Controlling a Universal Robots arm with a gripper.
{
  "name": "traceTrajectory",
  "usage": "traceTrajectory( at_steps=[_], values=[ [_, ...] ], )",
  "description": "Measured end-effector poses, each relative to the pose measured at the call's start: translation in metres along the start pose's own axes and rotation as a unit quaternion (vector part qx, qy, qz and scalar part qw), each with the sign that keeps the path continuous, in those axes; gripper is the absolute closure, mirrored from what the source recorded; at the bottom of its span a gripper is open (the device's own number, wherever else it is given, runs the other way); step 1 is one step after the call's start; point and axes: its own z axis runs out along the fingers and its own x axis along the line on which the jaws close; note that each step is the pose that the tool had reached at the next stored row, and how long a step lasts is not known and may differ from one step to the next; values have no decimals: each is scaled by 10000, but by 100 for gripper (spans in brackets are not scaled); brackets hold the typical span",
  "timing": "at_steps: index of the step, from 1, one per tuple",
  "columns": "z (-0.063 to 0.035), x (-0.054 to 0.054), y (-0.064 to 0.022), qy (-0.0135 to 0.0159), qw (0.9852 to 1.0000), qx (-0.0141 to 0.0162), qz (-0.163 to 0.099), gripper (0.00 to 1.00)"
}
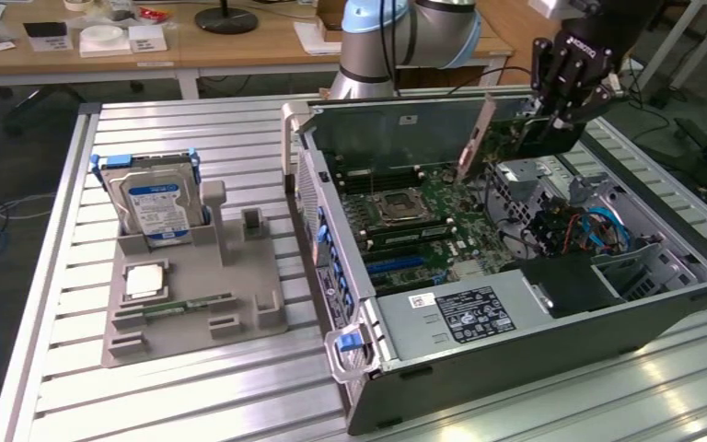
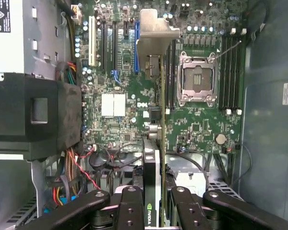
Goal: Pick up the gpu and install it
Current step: 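Insert the gpu into the slot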
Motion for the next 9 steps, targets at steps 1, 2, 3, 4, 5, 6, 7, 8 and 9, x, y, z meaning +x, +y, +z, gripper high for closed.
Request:
traceTrajectory(
  at_steps=[1,2,3,4,5,6,7,8,9],
  values=[
    [4,0,15,0,10000,2,12,73],
    [9,1,26,0,10000,3,37,73],
    [11,1,36,0,10000,4,62,73],
    [12,1,43,1,10000,4,81,73],
    [11,1,49,3,10000,6,90,73],
    [12,0,50,2,10000,6,91,73],
    [12,0,50,1,10000,7,91,73],
    [13,0,53,-6,10000,9,94,73],
    [13,0,56,-38,9999,15,97,73]
  ],
)
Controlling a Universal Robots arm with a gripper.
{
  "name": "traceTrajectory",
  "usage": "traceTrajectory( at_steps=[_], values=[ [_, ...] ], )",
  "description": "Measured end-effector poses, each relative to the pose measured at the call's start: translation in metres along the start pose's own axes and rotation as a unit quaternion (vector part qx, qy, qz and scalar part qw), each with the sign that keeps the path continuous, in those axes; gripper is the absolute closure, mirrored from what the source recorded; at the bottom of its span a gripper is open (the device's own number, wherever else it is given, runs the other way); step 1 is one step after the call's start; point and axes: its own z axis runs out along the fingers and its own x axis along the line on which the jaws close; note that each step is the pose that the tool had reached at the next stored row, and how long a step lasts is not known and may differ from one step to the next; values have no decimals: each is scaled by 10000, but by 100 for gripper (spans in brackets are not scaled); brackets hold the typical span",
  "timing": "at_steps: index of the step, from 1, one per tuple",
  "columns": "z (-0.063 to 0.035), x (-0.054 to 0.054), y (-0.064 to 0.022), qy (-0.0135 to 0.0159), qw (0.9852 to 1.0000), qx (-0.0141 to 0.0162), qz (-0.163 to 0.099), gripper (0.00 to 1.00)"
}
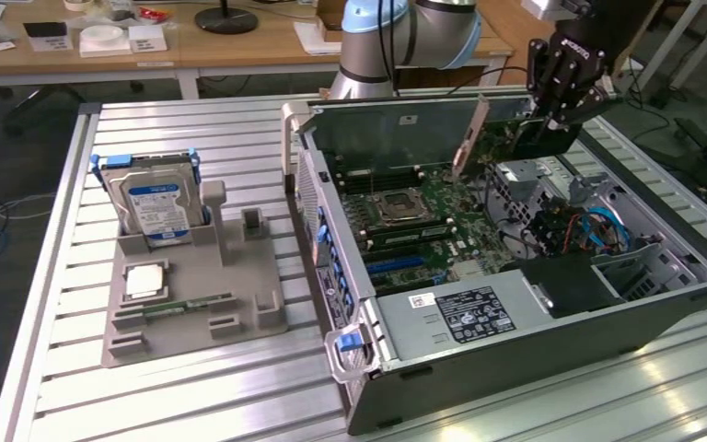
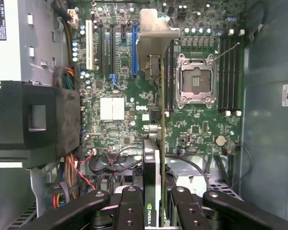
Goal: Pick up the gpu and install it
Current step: 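Insert the gpu into the slot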
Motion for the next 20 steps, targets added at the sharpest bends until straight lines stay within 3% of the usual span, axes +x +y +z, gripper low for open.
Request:
traceTrajectory(
  at_steps=[1,2,7,11,15,20],
  values=[
    [0,0,2,-38,10000,5,2,73],
    [-1,0,3,-53,10000,6,4,73],
    [2,1,32,-87,10000,15,34,73],
    [4,1,33,-98,9999,17,48,73],
    [5,1,36,-128,9999,17,70,73],
    [4,1,37,-128,9999,17,73,73]
  ],
)
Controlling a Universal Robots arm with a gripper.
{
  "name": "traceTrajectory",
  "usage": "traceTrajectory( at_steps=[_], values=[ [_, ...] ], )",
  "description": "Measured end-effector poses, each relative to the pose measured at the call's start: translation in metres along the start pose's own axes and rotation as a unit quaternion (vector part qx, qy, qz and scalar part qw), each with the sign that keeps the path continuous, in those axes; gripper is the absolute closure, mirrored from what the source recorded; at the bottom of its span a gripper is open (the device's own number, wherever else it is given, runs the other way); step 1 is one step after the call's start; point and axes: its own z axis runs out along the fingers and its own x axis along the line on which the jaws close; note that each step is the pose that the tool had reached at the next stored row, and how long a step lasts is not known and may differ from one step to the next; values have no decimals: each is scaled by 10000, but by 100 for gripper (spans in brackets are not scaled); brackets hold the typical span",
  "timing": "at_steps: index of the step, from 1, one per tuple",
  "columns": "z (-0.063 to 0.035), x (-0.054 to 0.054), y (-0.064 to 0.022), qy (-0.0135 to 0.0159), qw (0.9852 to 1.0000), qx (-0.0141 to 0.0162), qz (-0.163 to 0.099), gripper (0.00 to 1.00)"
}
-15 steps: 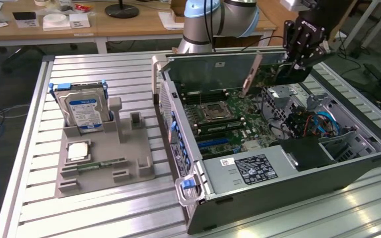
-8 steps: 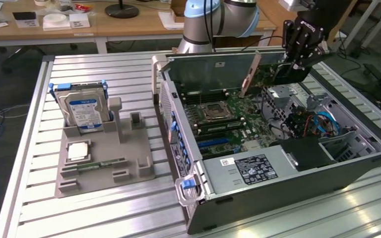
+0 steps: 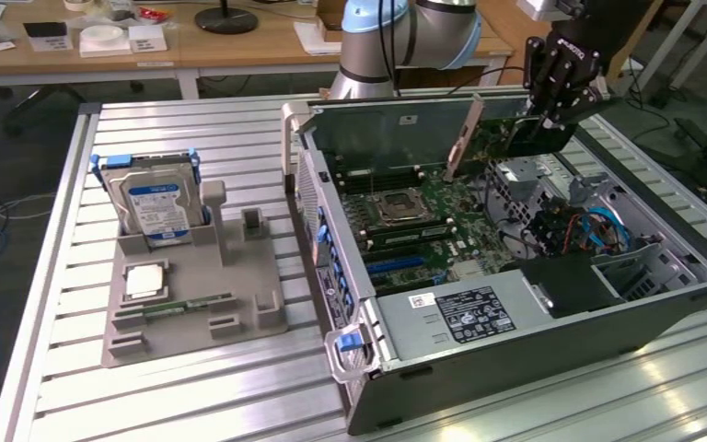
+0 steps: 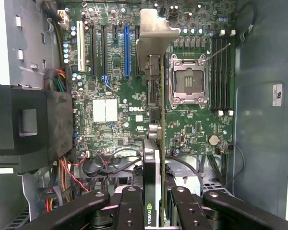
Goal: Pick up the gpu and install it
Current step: 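Insert the gpu into the slot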
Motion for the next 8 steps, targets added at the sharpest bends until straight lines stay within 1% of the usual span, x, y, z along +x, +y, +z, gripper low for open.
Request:
traceTrajectory(
  at_steps=[4,8],
  values=[
    [3,1,5,0,10000,0,2,73],
    [29,26,9,-14,10000,1,31,73]
  ],
)
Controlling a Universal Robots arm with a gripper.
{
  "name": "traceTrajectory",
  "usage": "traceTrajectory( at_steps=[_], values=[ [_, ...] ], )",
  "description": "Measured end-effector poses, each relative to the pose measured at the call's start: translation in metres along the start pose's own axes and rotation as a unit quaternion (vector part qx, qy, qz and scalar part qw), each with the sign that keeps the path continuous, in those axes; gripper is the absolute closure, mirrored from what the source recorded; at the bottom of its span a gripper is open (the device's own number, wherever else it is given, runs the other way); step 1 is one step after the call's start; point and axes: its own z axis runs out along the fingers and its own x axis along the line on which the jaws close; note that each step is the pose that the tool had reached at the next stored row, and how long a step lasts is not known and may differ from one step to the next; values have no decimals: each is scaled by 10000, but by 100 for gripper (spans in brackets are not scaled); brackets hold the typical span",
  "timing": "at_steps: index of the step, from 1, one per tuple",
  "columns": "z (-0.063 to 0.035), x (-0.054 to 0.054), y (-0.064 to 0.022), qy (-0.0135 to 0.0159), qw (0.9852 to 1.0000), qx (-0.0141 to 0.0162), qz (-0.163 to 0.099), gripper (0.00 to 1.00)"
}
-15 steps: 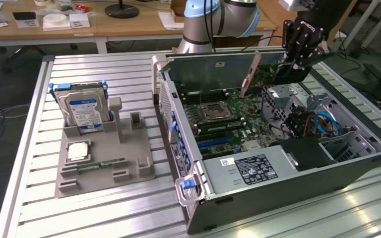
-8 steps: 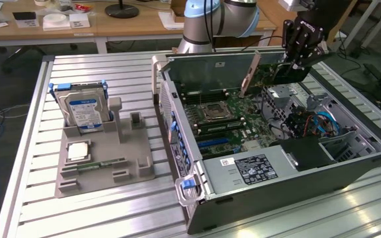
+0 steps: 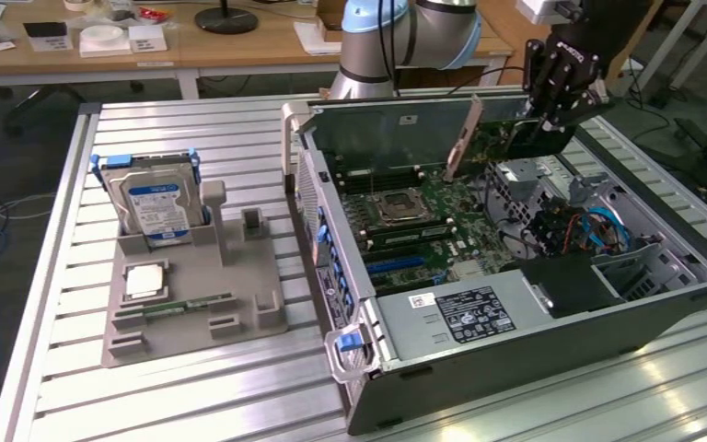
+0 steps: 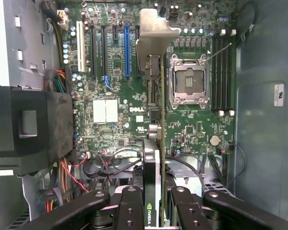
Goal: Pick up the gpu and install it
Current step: 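Insert the gpu into the slot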
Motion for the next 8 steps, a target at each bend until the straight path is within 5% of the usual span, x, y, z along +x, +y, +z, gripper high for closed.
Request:
traceTrajectory(
  at_steps=[8],
  values=[
    [122,28,65,-1,10000,2,43,73]
  ],
)
